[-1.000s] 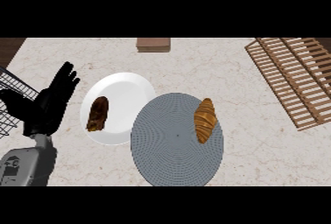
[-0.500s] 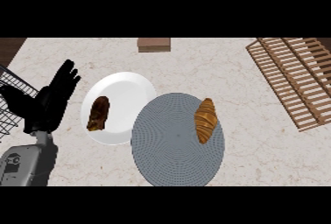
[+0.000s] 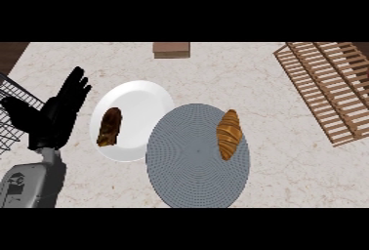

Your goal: Pick the cupcake from the placemat and place it in the tiered shelf

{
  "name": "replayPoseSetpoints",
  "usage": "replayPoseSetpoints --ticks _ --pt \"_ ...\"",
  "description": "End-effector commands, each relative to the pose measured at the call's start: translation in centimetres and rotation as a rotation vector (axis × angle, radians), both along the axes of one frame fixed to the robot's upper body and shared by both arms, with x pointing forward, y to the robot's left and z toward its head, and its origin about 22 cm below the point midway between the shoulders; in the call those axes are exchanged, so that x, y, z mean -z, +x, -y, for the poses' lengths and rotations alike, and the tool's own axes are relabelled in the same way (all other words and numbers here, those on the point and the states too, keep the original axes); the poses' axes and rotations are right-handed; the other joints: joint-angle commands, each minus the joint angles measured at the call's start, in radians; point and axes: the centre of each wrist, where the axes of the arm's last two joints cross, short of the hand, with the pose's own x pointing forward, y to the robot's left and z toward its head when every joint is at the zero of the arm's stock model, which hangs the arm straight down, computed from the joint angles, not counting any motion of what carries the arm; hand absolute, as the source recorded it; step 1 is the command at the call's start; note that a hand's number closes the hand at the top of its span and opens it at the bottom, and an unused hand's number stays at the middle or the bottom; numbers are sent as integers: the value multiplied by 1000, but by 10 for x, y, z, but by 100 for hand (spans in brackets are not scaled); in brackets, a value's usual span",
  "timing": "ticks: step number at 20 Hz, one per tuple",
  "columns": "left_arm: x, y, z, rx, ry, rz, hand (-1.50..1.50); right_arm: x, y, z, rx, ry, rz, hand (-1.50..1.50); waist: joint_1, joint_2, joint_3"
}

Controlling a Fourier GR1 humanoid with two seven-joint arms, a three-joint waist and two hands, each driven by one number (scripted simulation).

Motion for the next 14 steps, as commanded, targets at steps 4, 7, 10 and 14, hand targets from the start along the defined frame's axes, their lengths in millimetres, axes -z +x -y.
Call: replayPoseSetpoints --ticks 4,7,10,14 --pt "-3 0 -8 0 2 -13 0 -31 -32 45 -151 202 -98 -150 -16 -5 0" --pt "20 -6 -5 -19 -11 4 0 -26 -69 76 -164 224 -86 -150 -22 -4 0" --pt "1 2 -30 -36 -11 -17 0 -50 -107 95 -157 187 -99 -150 -30 -7 -1" --pt "0 0 -24 -26 -3 9 0 -37 -152 136 -222 214 -26 -150 -28 -4 1"
